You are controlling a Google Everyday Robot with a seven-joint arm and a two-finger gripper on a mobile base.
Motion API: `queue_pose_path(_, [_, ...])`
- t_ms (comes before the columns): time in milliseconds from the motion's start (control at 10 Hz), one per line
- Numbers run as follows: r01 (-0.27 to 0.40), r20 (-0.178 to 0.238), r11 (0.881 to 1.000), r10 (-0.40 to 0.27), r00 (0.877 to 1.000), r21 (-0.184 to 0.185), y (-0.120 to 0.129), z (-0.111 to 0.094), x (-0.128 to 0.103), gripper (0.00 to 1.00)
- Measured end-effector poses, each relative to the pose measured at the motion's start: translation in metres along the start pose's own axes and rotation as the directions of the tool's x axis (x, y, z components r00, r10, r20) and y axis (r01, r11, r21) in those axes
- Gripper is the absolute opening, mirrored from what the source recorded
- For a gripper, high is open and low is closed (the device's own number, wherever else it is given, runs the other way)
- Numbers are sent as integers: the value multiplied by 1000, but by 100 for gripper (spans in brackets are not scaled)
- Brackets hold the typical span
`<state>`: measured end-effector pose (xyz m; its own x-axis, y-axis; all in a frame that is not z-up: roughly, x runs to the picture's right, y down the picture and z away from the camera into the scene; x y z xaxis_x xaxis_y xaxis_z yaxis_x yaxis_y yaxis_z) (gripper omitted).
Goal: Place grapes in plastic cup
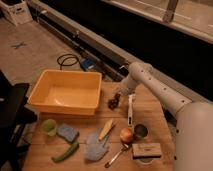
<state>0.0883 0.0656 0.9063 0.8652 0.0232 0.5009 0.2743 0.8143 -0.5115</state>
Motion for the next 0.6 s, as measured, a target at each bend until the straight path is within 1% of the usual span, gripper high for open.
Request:
queue_pose_path(300, [0,28,1000,0,1000,-11,-8,13,-1,65])
queue_pose_path(600, [3,51,999,-1,999,-40,-8,28,0,65])
